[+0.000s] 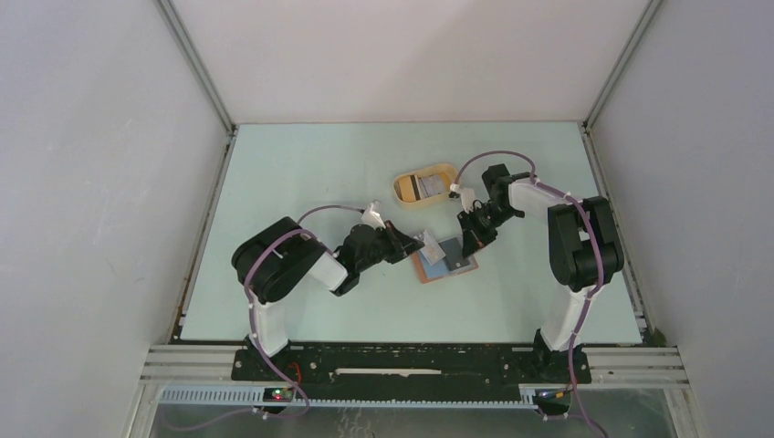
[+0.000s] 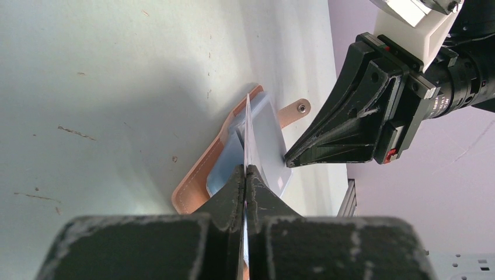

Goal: Put the credit cards into the card holder
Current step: Insert the credit card into the card holder.

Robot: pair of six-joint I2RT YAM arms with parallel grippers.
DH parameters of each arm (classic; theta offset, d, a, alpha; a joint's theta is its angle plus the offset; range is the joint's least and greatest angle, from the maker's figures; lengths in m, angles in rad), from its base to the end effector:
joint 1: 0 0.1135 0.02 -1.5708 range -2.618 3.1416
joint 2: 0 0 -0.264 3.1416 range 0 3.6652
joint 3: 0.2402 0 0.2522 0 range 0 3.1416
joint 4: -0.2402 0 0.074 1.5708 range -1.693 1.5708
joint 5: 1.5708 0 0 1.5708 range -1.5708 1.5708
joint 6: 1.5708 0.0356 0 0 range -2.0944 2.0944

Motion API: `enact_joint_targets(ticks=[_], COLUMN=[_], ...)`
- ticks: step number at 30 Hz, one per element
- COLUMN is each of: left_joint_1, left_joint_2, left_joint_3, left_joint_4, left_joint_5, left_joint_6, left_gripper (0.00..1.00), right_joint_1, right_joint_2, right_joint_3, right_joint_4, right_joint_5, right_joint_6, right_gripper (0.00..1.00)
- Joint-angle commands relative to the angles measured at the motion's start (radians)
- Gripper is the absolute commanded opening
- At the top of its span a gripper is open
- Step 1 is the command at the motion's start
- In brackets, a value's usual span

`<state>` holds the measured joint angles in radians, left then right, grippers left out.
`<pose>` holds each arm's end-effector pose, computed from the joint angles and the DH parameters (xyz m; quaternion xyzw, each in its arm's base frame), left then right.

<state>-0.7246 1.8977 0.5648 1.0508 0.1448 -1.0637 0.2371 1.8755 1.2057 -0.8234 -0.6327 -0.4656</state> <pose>0.2405 -0.2197 0.1092 -0.0917 0.7933 -0.5033 0.3301 0.3221 0.0995 0.1579 -0.3382 0.8875 0.3046 0.0721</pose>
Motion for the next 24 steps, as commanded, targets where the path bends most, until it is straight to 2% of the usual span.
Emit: enact_joint_targets(ticks=[1,24], left_joint_1=[-0.005,-0.045], left_joint_2=[-0.022,0.048], left_joint_3=[0.029,0.033], left_joint_4=[0.0,0.017], left_joint_5=[-0.008,0.048], left_joint_6=[0.021,-0.113], left_gripper=[0.0,0.0], right_joint_1=[0.005,0.005], right_joint_2=[0.016,0.013], right_joint_3=[0.025,0.025], right_joint_4=[0.006,0.007], right_joint_5=[0.042,0.04], right_joint_6=[-0.014,-0.015], right_gripper=[0.08,0.08])
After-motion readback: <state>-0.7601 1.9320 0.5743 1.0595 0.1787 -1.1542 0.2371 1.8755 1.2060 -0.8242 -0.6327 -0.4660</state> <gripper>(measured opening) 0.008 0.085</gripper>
